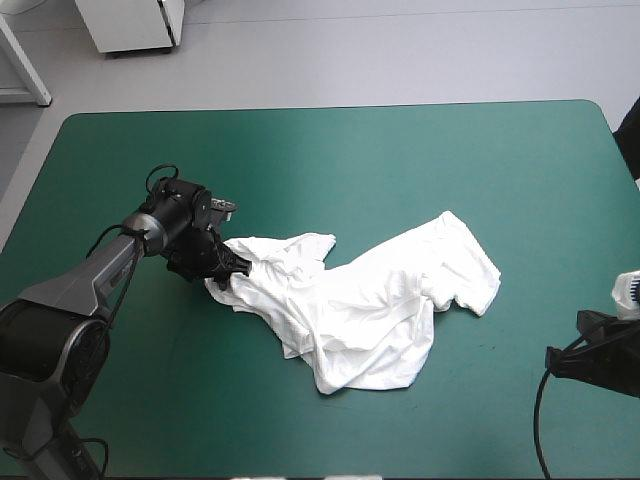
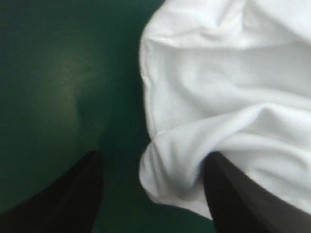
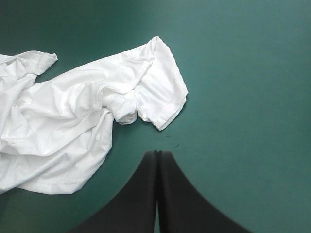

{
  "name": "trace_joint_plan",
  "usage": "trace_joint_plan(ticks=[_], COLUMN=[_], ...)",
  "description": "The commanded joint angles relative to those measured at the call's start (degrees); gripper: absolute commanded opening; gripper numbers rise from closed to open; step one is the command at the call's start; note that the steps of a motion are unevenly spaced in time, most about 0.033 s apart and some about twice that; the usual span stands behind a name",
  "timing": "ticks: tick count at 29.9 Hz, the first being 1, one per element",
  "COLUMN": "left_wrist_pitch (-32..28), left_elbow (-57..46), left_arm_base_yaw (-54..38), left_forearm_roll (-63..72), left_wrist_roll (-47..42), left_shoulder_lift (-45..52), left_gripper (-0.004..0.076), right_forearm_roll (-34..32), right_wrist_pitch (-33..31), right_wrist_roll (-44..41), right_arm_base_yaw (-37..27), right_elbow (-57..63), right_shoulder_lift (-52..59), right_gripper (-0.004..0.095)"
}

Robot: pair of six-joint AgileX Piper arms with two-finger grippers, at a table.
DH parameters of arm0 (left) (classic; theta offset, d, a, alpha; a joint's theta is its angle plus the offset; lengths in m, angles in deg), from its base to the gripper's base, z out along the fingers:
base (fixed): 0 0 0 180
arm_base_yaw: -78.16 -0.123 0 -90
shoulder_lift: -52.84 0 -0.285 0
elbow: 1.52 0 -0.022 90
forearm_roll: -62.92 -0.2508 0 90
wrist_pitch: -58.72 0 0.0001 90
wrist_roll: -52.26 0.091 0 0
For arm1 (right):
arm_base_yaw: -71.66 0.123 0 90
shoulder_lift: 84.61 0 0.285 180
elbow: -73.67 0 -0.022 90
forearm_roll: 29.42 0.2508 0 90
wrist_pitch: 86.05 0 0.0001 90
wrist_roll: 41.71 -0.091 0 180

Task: Fold the cloth

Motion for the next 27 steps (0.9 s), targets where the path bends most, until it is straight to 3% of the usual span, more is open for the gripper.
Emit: trace_joint_plan(ticks=[1, 3, 6, 10, 13, 18, 21, 27], left_wrist_pitch=[-1.8, -2.2, -2.5, -3.3, -3.9, -4.0, -4.3, -4.3], left_elbow=[1.1, 1.1, 1.1, 1.1, 1.1, 1.1, 1.1, 1.1], left_arm_base_yaw=[0.0, 0.0, 0.0, 0.0, 0.0, 0.0, 0.0, 0.0], left_forearm_roll=[0.3, 0.3, -0.1, -0.1, -0.1, 1.9, 3.1, 3.1], left_wrist_roll=[-0.4, -0.4, -0.4, -0.4, -0.4, -0.4, -0.4, -0.4], left_shoulder_lift=[0.4, 0.0, -0.2, -0.2, -0.2, -0.2, -0.2, -0.2], left_gripper=[0.0373, 0.0255, -0.0023, -0.0022, -0.0022, -0.0022, -0.0022, -0.0022], right_forearm_roll=[0.1, -0.7, -0.7, -0.7, -1.6, -3.5, -2.2, -2.0], right_wrist_pitch=[0.1, 0.1, 0.1, 0.2, 1.6, 3.2, 5.0, 10.7], right_wrist_roll=[0.0, -1.6, -3.5, -2.1, 0.9, -0.2, 0.1, 0.5], right_arm_base_yaw=[0.0, 0.0, 0.0, 0.0, 0.0, -0.1, -0.1, -0.4], right_elbow=[-1.5, -1.4, -0.8, 0.2, 0.3, 0.3, 0.1, -4.2], right_shoulder_lift=[-0.6, -0.8, -2.7, -8.9, -16.1, -28.6, -35.1, -43.6], right_gripper=[-0.0017, -0.0017, -0.0016, 0.0012, 0.0106, 0.0404, 0.052, 0.0531])
